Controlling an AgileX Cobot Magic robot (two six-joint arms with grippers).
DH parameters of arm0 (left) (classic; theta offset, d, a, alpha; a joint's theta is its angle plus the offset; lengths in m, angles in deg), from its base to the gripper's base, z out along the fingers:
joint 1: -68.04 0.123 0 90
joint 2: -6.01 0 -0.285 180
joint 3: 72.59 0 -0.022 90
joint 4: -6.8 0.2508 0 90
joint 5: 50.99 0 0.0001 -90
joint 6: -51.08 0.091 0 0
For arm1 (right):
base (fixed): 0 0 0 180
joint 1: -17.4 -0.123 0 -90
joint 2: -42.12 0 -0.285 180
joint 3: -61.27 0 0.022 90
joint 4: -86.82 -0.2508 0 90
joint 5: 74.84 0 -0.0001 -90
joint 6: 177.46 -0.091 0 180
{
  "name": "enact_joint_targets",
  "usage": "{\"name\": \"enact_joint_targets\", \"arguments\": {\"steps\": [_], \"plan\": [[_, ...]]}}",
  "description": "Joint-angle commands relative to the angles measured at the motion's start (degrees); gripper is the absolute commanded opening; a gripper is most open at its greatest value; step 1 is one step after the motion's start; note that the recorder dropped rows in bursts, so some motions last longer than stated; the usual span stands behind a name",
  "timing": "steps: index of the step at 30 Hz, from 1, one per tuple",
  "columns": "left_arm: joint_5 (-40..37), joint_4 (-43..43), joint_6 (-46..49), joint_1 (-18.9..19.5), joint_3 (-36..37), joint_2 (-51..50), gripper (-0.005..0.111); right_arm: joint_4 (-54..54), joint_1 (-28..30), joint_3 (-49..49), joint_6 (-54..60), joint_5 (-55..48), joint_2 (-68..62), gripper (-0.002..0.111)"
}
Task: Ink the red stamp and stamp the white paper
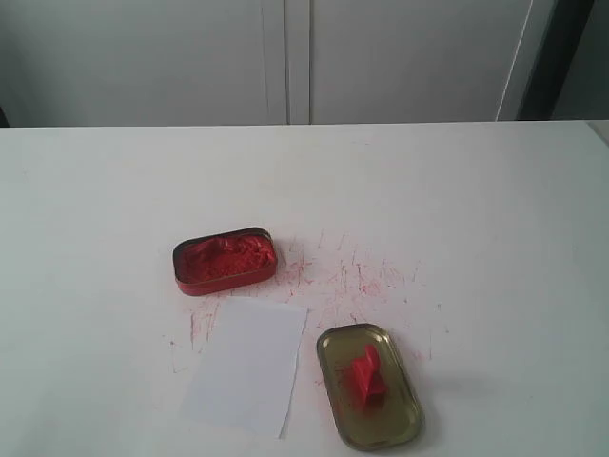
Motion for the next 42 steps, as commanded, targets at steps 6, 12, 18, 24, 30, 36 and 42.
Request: {"name": "enact_joint_targets", "arguments": {"steps": [6,12,18,24,30,36,42], "plan": [[0.1,0.0,-0.1,0.1,0.2,0.3,0.000,0.2,-0.2,0.3,-0.2,0.2,0.3,0.000],[0.1,0.0,-0.1,0.1,0.2,0.3,0.000,0.2,-0.2,0.3,-0.2,0.2,0.3,0.000],[0.1,0.0,-0.1,0.1,0.2,0.3,0.000,0.2,-0.2,0.3,-0.2,3.3,0.3,0.000],[0.1,0.0,-0.1,0.1,0.2,0.3,0.000,0.2,-0.2,0.3,-0.2,19.4,0.3,0.000],[0.1,0.0,-0.1,0.1,0.2,0.3,0.000,0.2,-0.2,0.3,-0.2,25.5,0.3,0.000],[0.1,0.0,-0.1,0.1,0.2,0.3,0.000,0.2,-0.2,0.3,-0.2,25.7,0.3,0.000],[0.1,0.0,-0.1,0.1,0.2,0.3,0.000,0.2,-0.2,0.3,-0.2,25.7,0.3,0.000]]}}
